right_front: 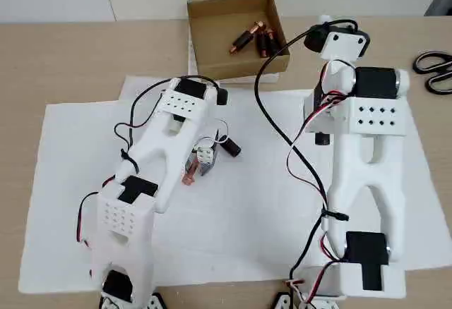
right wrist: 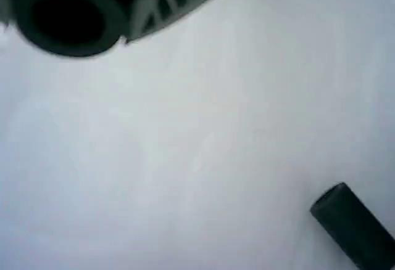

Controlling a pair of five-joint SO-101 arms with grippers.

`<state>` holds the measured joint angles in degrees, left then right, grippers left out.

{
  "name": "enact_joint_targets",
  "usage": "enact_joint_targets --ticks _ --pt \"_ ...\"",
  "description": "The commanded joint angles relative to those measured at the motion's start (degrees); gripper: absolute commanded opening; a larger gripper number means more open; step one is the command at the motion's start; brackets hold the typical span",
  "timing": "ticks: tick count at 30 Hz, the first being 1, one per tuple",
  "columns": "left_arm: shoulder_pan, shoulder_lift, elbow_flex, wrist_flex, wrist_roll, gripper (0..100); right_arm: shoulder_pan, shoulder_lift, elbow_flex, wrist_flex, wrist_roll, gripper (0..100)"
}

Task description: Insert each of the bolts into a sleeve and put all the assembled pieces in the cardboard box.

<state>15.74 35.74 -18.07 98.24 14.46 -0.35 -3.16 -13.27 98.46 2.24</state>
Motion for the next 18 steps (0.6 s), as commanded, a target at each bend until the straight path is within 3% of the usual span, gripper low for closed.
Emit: enact_joint_targets --ticks 1,14,16,18 --pt "-0.18 0.0 -2.07 0.44 -0.09 0 0.4 -2.68 -0.26 -0.22 0.26 0.4" --pt "4.13 -3.6 -4.09 2.2 -0.88 1 0.4 -2.68 -0.26 -0.4 0.26 0.4" --pt "4.13 -5.98 -4.0 2.2 -5.8 1 0.4 -2.68 -0.26 -0.48 0.26 0.4" --pt "3.96 -8.35 -3.91 2.2 -15.12 1 0.4 -2.68 -0.26 -0.48 0.35 0.4"
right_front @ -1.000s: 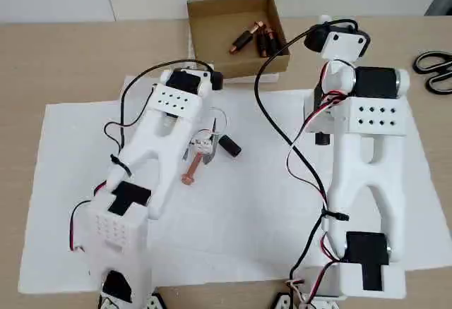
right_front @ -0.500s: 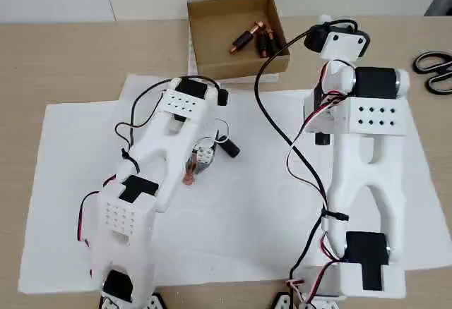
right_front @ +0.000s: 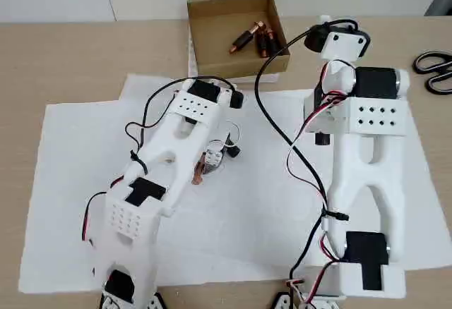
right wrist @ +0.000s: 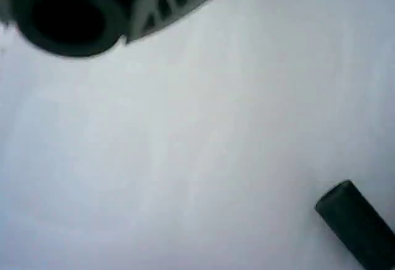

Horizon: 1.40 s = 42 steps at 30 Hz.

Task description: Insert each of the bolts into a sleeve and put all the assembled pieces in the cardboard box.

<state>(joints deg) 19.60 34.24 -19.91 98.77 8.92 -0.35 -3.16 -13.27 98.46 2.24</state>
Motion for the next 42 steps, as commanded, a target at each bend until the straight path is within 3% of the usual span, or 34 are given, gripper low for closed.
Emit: enact_joint_targets --ticks 1,5,14,21,26,30,38,42 --pt "0.09 -8.09 -1.98 1.67 -14.68 1 0.4 -2.68 -0.26 -0.48 0.44 0.4" --pt "0.0 -13.63 -0.75 1.67 -29.89 1 0.48 -2.68 -0.26 -0.4 0.53 0.4" --pt "-3.52 -24.09 15.96 1.58 -66.2 1 2.42 -2.68 -0.26 -0.4 0.62 0.4" --pt "-3.08 -24.0 18.33 1.05 -70.59 1 1.98 -2.68 -0.26 -0.48 0.62 0.4" --pt "-2.29 -24.0 17.98 0.0 -69.71 2 2.07 -2.77 -0.26 -0.48 0.62 0.4" --pt "-2.11 -23.91 17.89 -0.79 -65.93 10 1.98 -2.95 -0.35 -0.48 0.44 0.4" --pt "-2.02 -23.91 18.15 -2.02 -63.65 10 1.98 -3.03 -0.35 -0.31 0.35 0.4" --pt "-2.02 -24.35 17.8 -2.29 -58.9 10 1.98 -3.03 -0.35 -0.22 0.35 0.4"
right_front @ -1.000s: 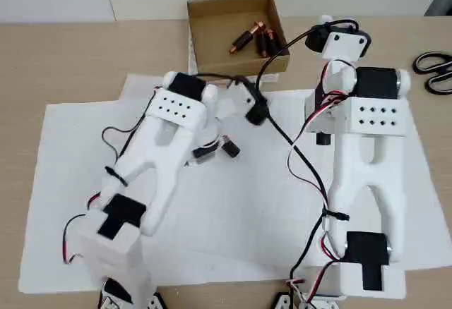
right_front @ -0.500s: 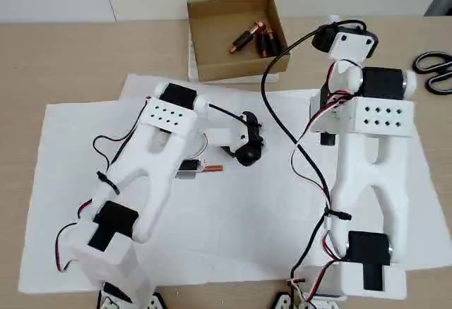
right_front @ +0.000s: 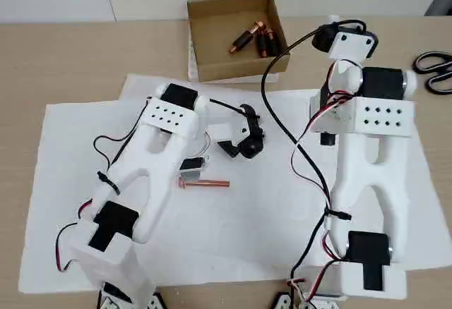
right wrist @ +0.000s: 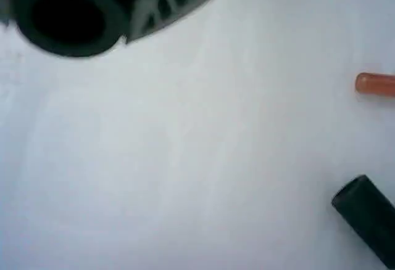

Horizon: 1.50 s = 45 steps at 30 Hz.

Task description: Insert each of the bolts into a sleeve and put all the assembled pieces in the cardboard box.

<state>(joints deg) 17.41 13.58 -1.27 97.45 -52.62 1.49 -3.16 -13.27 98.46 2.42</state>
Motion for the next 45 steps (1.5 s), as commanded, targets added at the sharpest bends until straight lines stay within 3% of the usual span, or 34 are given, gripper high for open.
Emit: enact_joint_targets --ticks 1,4,7,12,15,18,27,32,39,45 --pt "0.18 -3.78 -1.36 -1.85 4.4 10 0.13 -3.03 -0.35 -0.22 0.18 0.4" --pt "-0.09 -3.78 -5.49 -4.22 17.93 8 0.13 -3.03 -0.35 -0.4 0.09 0.4" --pt "-0.44 -3.78 -11.47 -4.84 36.48 4 0.13 -3.03 -0.35 -0.57 0.09 0.4" --pt "-0.79 -3.34 -12.7 2.73 67.25 1 0.22 -3.03 -0.44 -0.57 0.09 0.4" --pt "-0.79 -3.78 -11.65 2.9 85.89 1 0.4 -3.03 -0.44 -0.57 0.26 0.4" --pt "-0.7 -3.34 -11.38 2.9 97.85 3 0.4 -3.03 -0.44 -0.57 0.26 0.4" --pt "-0.35 -3.25 -4.09 2.81 100.66 26 0.13 -3.03 -0.44 -0.57 0.26 0.4" --pt "-0.35 -3.25 1.01 2.55 104.18 25 0.22 -3.03 -0.44 -0.57 0.26 0.4" --pt "-0.35 -3.16 2.51 2.55 104.44 15 0.13 -2.95 -0.44 -0.66 0.26 0.4" --pt "1.76 -3.16 4.62 2.55 109.45 15 0.13 -2.86 -0.44 -0.66 0.18 0.4"
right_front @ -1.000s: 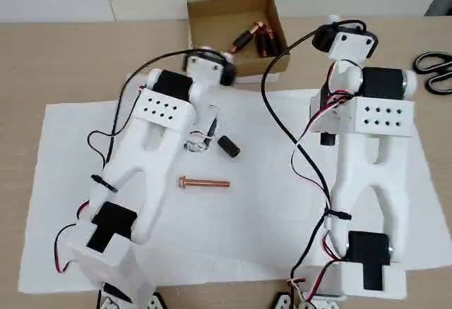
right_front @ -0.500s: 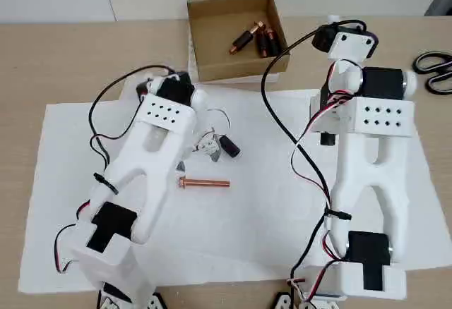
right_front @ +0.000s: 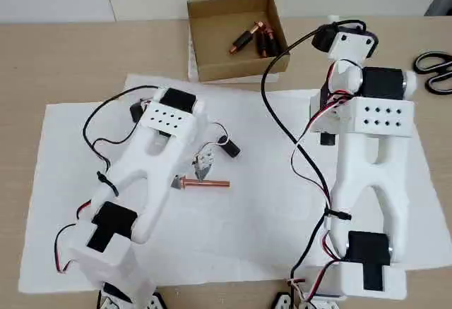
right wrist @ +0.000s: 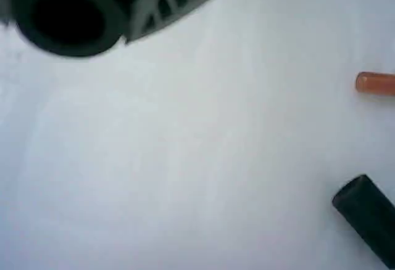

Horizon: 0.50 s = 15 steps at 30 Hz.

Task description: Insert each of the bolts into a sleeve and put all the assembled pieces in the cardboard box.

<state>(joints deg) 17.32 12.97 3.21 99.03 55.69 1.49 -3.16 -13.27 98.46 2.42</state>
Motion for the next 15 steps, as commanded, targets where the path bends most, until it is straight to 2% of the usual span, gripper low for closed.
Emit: enact_joint_targets --ticks 1,5,15 --pt "2.99 -2.55 0.13 0.97 1.14 15 0.13 -2.86 -0.44 -0.66 0.09 0.4" --pt "6.51 -2.55 0.13 0.09 1.23 15 0.13 -2.86 -0.44 -0.66 0.09 0.4" --pt "6.42 3.69 -0.31 -2.29 3.87 15 0.13 -2.86 -0.44 -0.57 0.0 0.4"
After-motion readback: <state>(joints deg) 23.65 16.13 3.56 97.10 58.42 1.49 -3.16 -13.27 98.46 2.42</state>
